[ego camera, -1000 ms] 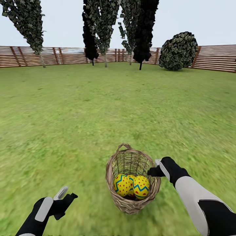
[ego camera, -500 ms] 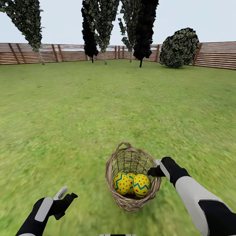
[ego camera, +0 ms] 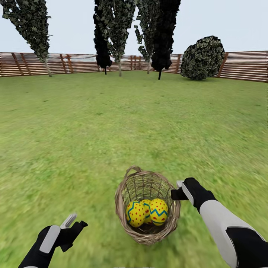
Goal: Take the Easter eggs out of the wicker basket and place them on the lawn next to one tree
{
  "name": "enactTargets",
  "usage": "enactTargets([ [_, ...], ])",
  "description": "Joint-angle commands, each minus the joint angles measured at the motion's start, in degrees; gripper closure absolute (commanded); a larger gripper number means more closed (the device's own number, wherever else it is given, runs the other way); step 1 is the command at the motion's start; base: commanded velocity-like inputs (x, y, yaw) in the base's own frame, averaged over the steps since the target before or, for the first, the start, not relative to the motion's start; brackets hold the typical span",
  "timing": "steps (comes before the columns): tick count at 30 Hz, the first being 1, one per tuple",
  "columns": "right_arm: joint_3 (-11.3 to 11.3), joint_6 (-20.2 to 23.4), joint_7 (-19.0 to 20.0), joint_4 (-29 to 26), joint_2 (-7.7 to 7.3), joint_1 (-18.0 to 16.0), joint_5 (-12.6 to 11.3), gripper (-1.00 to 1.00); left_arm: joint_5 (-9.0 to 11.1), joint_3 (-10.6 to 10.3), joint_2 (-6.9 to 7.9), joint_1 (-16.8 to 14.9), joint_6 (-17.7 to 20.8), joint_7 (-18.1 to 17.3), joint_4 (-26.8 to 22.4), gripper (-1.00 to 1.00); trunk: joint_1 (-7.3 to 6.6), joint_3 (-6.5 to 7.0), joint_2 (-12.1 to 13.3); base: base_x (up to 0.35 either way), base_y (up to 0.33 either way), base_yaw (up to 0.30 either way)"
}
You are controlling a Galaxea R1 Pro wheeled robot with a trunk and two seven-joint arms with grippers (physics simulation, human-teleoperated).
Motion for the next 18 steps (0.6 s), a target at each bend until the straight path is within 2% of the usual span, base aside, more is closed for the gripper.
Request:
enactTargets([
  [1, 0.0, 0.25, 0.4, -0.09, -0.03, 0.0, 0.1, 1.0, 0.59, 0.08, -0.02, 0.06, 0.2, 0.49, -0.09, -1.0, -0.03, 0.18, 0.0, 0.0, 0.0, 0.0],
  [8, 0.0, 0.08, -0.03, -0.33, 0.03, 0.06, 0.18, 1.0, 0.55, 0.08, 0.05, 0.29, 0.17, 0.57, -0.02, -1.0, -0.21, 1.73, 0.09, 0.0, 0.0, -0.014],
  [18, 0.0, 0.66, -0.05, -1.16, -0.5, -0.24, 0.19, 1.0, 0.49, 0.08, -0.03, 0.31, 0.16, 0.58, 0.01, -1.0, -0.47, 3.94, 0.22, 0.0, 0.0, -0.237],
])
